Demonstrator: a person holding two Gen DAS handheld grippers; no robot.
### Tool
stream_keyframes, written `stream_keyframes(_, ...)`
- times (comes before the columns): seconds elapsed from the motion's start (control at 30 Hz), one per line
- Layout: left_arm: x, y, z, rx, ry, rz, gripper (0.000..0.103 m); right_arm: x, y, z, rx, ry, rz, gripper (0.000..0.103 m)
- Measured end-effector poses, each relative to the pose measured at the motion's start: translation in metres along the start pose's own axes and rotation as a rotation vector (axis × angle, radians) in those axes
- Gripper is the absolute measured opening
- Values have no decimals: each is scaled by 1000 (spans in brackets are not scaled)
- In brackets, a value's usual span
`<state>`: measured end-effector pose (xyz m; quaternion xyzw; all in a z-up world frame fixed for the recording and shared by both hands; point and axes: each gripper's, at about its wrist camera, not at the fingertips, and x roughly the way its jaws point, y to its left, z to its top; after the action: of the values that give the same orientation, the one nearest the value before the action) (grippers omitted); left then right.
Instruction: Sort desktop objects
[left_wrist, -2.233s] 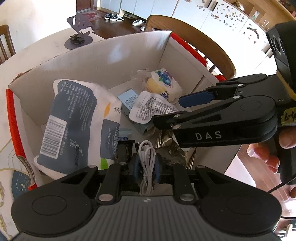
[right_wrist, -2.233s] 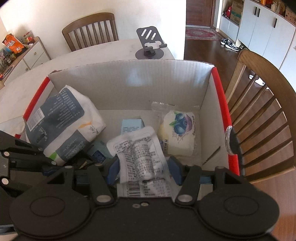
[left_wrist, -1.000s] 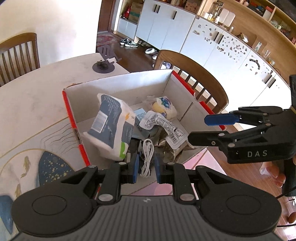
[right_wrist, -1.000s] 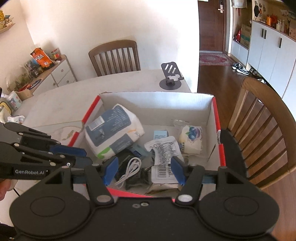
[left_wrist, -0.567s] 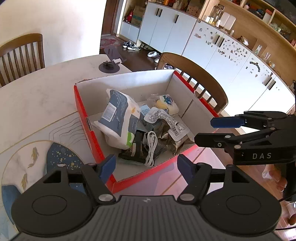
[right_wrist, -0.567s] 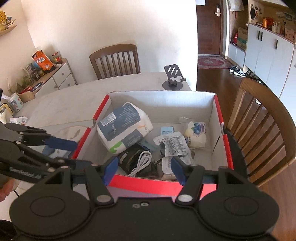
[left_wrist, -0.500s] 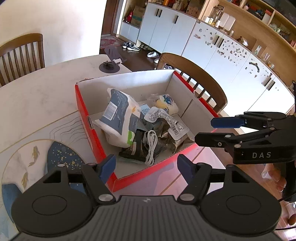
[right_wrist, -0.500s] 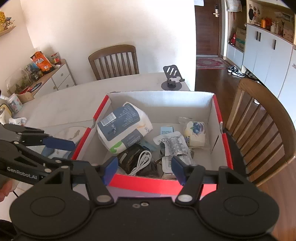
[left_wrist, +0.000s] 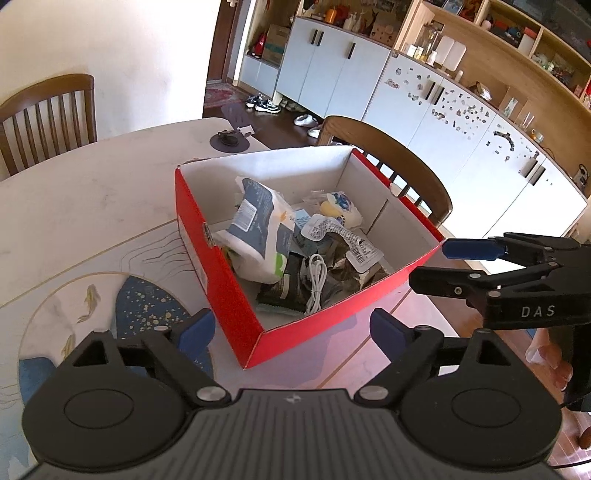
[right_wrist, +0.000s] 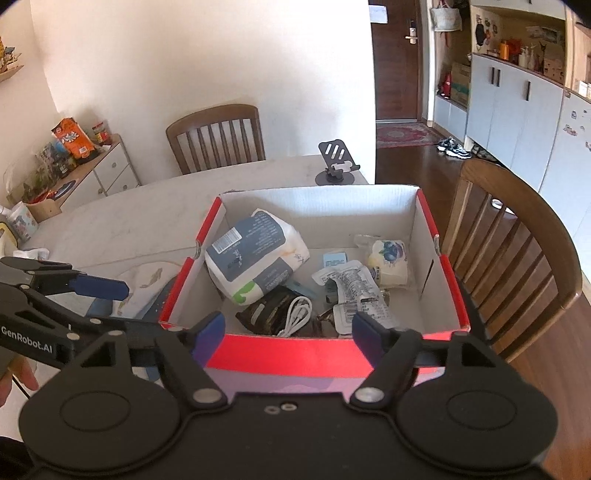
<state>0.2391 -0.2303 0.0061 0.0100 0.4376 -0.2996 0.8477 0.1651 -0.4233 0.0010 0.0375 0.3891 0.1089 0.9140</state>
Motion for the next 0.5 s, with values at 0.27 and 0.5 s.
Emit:
stream_keyframes(0.27,-10,-1,-12,28,-21,23,91,-10,12,-10,21,-52,-25,80)
stream_keyframes(0.5,-22,-6,-18,77,-51,78,91,-19,22,-17,21,-100,-59,82)
